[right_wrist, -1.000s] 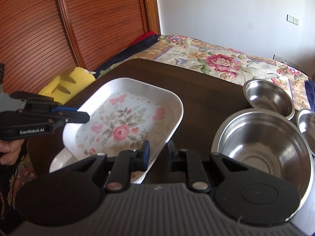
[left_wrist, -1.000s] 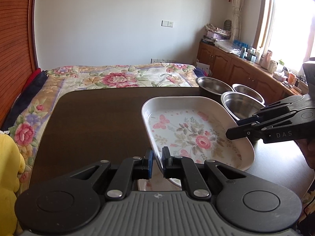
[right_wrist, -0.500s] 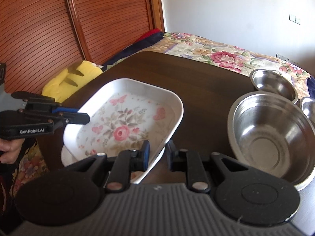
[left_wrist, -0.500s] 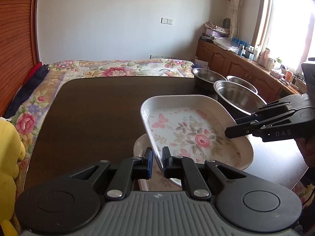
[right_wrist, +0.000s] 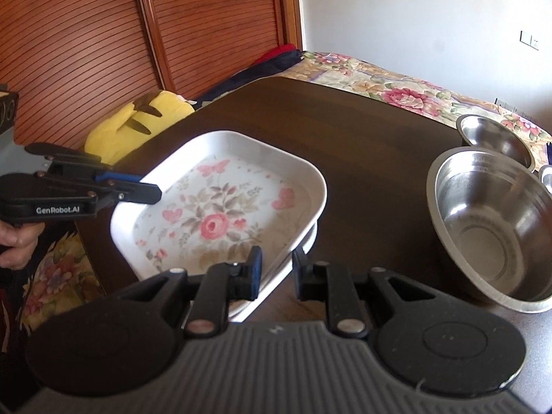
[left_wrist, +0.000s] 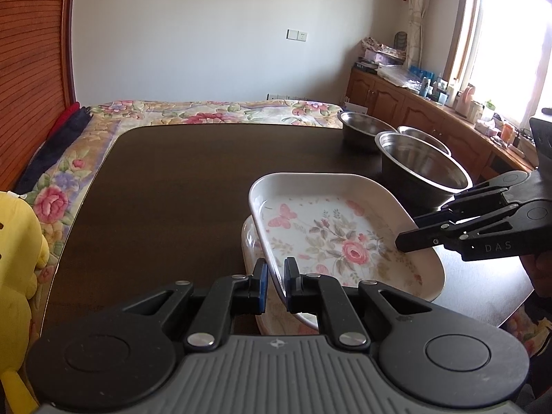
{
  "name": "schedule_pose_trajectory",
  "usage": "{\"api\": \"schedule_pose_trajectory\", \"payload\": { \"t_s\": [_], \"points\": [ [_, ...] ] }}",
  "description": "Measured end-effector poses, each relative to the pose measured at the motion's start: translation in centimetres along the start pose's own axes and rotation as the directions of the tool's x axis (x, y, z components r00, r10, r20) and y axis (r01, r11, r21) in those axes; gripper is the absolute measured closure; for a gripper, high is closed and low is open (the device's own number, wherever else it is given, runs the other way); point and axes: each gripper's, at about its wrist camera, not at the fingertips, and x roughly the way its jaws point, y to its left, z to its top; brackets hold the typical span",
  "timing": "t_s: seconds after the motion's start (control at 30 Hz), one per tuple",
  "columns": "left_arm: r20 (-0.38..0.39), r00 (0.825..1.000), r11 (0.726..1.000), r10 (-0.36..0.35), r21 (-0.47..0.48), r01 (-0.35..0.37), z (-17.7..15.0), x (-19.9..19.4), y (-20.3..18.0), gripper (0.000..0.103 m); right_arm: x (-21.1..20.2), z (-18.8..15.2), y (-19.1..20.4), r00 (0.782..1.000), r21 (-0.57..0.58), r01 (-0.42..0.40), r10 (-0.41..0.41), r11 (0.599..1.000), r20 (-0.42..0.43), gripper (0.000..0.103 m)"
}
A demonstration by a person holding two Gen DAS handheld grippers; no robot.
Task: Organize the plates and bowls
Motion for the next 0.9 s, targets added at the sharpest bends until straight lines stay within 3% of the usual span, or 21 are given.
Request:
{"api": "schedule_pose_trajectory", "payload": {
  "t_s": [0.47, 0.9],
  "points": [
    [-0.026, 1.000, 1.000, -0.003, -0.031, 0.002, -0.5, 0.5, 1.0, 0.093, 0.2, -0.5, 0.1, 1.000, -0.035, -0.023, 0.023, 0.999, -0.003, 0.080],
    [0.023, 1.000, 0.999, 0.019, -0.037, -0.018, 0.8, 0.1, 0.7, 0.093, -1.5, -0.3, -1.2, 0.992, -0.046, 0.001, 0.004, 0.999, 0.128, 0.080]
  ]
}}
